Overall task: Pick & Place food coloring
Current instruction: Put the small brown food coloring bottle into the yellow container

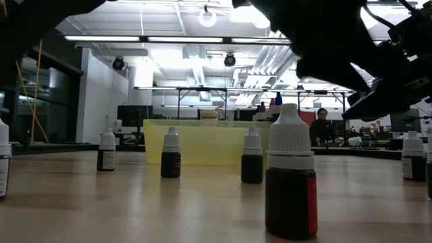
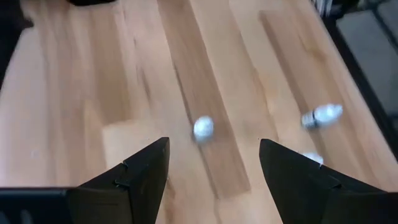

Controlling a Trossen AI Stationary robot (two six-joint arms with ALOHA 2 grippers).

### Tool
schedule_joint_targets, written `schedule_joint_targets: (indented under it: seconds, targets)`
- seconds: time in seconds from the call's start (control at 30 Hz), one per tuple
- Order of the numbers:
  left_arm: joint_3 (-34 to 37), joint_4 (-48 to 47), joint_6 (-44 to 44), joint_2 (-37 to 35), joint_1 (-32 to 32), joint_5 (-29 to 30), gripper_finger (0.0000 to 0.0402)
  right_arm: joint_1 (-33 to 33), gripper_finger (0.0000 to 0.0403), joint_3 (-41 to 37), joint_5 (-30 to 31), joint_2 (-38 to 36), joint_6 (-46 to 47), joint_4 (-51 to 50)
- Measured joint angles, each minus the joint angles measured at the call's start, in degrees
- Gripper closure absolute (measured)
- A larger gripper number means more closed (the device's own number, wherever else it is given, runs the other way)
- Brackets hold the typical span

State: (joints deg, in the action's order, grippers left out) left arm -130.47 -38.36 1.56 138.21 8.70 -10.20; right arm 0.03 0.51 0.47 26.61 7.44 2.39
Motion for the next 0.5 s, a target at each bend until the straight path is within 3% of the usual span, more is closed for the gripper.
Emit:
schedule_joint_targets:
  seconds: [0.23,0.5]
  targets:
    - [-0.48,7.86,-0.04,2.52,0.49,-0.34,0.0156,0.0,0.0402,0.0,0.0,0.02,0.0,0.24]
    - [-0.2,8.41,0.12,4.56,0.47,-0.98,0.0156,0.01,0.0402,0.0,-0.01,0.01,0.0,0.34]
